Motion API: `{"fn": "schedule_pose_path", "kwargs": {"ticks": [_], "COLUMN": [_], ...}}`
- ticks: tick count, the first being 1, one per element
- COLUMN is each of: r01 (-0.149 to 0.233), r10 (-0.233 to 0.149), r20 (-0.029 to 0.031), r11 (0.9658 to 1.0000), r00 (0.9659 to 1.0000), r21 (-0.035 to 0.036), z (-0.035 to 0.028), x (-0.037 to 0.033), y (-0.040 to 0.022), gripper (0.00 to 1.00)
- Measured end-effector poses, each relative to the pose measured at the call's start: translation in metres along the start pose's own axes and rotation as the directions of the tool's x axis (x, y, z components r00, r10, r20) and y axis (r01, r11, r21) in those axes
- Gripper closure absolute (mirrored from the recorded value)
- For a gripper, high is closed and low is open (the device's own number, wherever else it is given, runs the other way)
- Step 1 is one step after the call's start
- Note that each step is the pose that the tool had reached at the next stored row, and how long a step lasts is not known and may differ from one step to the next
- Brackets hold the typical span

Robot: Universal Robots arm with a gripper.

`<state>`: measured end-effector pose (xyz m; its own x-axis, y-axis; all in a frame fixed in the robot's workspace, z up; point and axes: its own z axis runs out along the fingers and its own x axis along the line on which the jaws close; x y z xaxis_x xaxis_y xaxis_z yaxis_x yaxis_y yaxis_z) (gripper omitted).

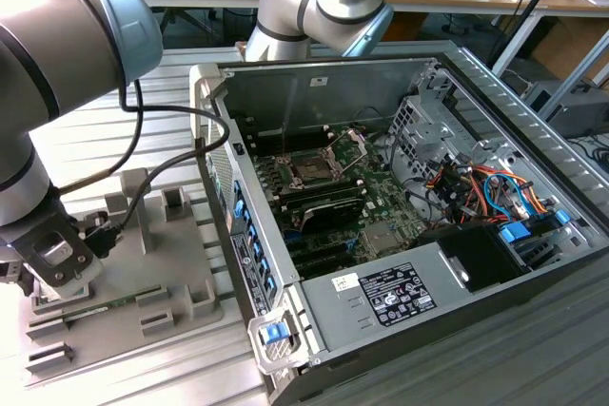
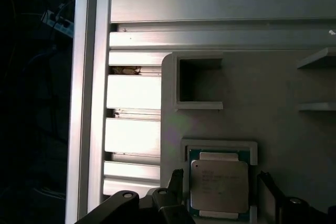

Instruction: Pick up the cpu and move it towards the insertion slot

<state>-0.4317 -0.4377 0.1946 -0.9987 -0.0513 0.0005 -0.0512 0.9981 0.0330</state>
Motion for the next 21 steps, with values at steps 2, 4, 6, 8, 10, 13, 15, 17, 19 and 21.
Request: {"fn": "schedule_pose_path", "kwargs": {"ticks": [2,4,6,8,10,13,15,17,19,21], "r01": [0.002,0.004,0.004,0.004,0.004,0.004,0.004,0.004,0.004,0.004], "r10": [-0.002,-0.004,-0.004,-0.004,-0.004,-0.004,-0.004,-0.004,-0.004,-0.004], "r20": [-0.0002,-0.0002,-0.0002,-0.0002,-0.0002,-0.0003,-0.0003,-0.0002,-0.0002,-0.0003], "r11": [1.0000,1.0000,1.0000,1.0000,1.0000,1.0000,1.0000,1.0000,1.0000,1.0000], "r00": [1.0000,1.0000,1.0000,1.0000,1.0000,1.0000,1.0000,1.0000,1.0000,1.0000], "r21": [0.0001,0.0000,0.0000,0.0000,0.0000,0.0000,0.0001,0.0000,0.0000,0.0000], "z": [0.0009,0.0025,0.0034,0.0045,0.0059,0.0072,0.0074,0.0075,0.0075,0.0076], "x": [0.0000,0.0000,0.0000,0.0000,0.0000,0.0000,0.0000,0.0000,0.0000,0.0000], "y": [0.0000,-0.0001,-0.0001,-0.0002,-0.0002,-0.0003,-0.0003,-0.0003,-0.0003,-0.0003], "gripper": [0.34,0.34,0.34,0.34,0.34,0.34,0.34,0.34,0.34,0.34]}}
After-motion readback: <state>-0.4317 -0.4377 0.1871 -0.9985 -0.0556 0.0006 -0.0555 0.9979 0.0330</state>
